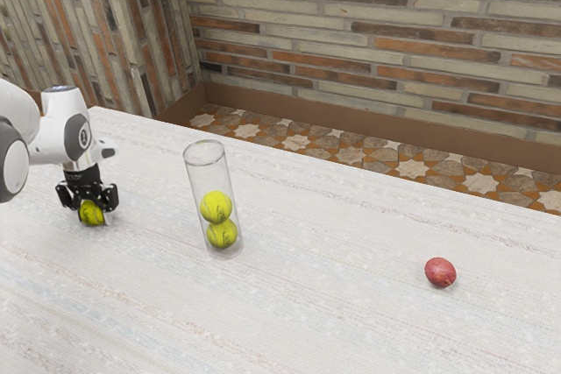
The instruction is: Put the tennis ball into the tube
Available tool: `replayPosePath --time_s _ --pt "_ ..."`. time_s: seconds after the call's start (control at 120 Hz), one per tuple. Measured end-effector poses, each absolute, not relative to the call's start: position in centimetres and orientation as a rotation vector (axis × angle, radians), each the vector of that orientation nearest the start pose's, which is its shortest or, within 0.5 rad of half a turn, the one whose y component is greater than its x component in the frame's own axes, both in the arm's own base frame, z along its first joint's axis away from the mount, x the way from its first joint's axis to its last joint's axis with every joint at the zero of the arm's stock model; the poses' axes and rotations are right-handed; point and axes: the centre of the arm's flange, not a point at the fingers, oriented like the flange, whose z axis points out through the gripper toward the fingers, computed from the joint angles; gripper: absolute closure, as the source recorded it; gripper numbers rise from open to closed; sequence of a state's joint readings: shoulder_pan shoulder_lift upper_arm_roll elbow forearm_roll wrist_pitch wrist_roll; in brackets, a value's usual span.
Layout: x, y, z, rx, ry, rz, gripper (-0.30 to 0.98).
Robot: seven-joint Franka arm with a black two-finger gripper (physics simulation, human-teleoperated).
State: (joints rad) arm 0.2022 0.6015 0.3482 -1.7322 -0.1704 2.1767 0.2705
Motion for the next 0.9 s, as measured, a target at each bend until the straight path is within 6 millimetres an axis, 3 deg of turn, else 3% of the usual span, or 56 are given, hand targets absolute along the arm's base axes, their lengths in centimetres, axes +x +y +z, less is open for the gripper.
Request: replayPosePath --time_s 0.15,0.3,0.4,0.525,0.617,0.75,0.9 --pt "57.4 31.7 24.7 -3.074 -0.509 0.191 0.33" --pt "58.7 29.2 28.5 -3.078 -0.439 0.11 0.43" --pt "59.2 25.4 34.5 -3.094 -0.347 -0.004 0.4" --pt "59.9 19.1 44.4 -3.098 -0.175 -0.186 0.34" --pt "61.1 13.8 48.9 -3.1 -0.035 -0.246 0.33" --pt "62.4 7.1 51.7 -3.113 0.119 -0.247 0.32" --pt "63.4 2.8 51.4 -3.118 0.196 -0.198 0.32"
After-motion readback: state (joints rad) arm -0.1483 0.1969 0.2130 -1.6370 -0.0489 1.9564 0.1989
